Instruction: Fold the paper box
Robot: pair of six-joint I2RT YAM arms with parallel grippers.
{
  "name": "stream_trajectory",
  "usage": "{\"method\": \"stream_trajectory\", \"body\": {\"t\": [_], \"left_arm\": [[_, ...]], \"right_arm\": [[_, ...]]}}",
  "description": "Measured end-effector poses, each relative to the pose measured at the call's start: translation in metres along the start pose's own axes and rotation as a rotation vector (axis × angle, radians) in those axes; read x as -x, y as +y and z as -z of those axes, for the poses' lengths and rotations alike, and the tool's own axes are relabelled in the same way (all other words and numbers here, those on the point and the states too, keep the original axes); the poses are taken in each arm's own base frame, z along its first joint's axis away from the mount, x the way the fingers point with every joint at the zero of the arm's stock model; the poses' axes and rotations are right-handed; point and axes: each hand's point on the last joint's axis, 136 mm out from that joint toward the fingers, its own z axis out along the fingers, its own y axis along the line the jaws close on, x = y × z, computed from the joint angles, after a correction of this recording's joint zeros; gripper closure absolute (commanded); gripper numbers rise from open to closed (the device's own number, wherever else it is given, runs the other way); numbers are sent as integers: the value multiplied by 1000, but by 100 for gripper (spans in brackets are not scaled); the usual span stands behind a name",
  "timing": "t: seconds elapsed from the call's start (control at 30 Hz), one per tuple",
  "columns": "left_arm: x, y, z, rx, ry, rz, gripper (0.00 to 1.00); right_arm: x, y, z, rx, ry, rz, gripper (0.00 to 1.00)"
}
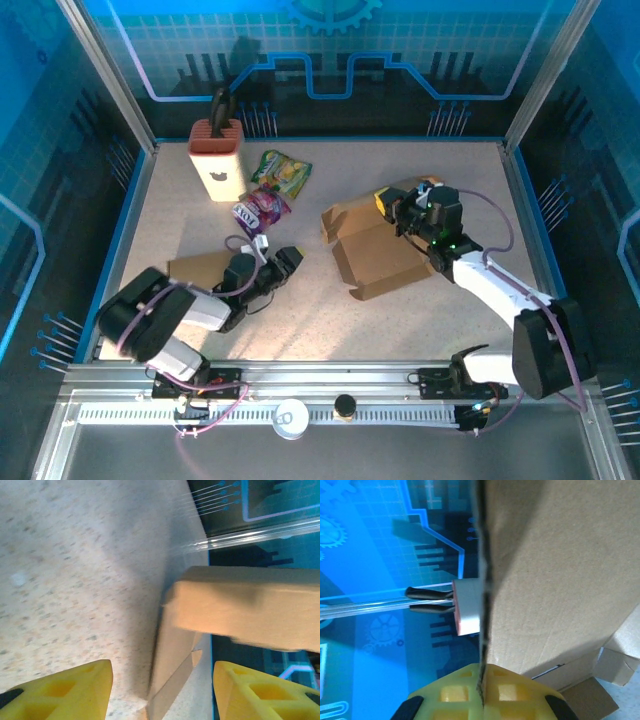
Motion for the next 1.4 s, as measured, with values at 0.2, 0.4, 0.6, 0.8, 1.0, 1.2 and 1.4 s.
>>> {"method": "stream_trajectory", "body": {"t": [0.2, 0.4, 0.6, 0.8, 1.0, 1.2, 1.4], "left_arm": [[21, -40, 2, 68, -8, -187, 44], [33, -26, -1, 220, 44, -360, 47], [36, 6, -3, 348, 128, -489, 48], [34, 15, -12, 384, 194, -604, 48], [30, 21, -19, 379, 245, -694, 44], [25, 26, -27, 360, 286, -754, 42], [22, 17, -33, 287, 308, -843, 43]], "right_arm": [[-5, -29, -15, -46, 41, 16, 100], [-9, -51, -25, -83, 79, 18, 100], [-14, -58, -29, -91, 114, 47, 100], [-16, -67, -36, -93, 141, 55, 100], [-17, -66, -37, -83, 152, 65, 100], [-18, -64, -39, -81, 163, 75, 100], [-20, -61, -41, -73, 178, 87, 100]]}}
